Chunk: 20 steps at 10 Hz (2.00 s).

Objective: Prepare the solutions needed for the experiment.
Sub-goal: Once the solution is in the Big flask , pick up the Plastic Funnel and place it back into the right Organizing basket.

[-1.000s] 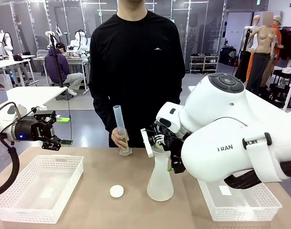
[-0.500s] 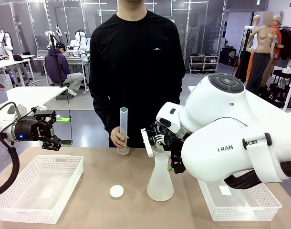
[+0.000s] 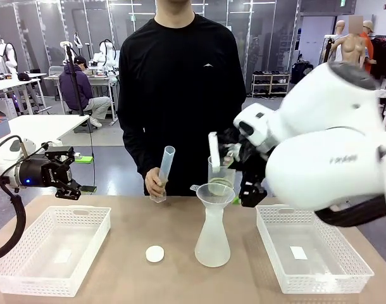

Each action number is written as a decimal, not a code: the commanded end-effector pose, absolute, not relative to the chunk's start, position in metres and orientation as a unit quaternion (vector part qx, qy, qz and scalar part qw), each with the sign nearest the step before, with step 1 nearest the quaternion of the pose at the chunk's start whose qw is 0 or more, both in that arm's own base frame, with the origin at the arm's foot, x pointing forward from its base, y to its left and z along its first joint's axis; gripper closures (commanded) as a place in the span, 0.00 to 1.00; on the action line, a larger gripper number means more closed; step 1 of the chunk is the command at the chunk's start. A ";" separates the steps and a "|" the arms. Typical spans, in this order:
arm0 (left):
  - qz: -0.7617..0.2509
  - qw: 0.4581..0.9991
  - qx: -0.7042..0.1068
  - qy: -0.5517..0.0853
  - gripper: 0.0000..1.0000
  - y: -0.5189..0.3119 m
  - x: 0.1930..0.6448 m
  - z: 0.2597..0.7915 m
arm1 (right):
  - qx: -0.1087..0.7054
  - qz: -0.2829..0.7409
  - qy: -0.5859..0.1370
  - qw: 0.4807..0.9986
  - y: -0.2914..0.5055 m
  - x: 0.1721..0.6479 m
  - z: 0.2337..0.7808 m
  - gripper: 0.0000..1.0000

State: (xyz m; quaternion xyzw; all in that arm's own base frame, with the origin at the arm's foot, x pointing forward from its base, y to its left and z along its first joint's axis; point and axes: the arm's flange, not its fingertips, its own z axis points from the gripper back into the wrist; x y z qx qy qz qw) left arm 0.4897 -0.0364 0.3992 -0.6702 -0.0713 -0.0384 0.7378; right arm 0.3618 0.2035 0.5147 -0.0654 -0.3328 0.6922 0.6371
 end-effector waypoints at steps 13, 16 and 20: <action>-0.034 0.739 -0.669 -0.069 0.00 -0.037 0.490 0.401 | 0.220 0.434 -0.375 0.789 0.048 0.379 0.500 0.00; -0.034 0.739 -0.669 -0.069 0.00 -0.037 0.490 0.401 | 0.389 0.316 -0.298 0.812 0.015 0.425 0.477 0.00; -0.034 0.739 -0.669 -0.069 0.00 -0.037 0.490 0.401 | 0.603 0.207 -0.195 0.746 -0.013 0.435 0.457 0.00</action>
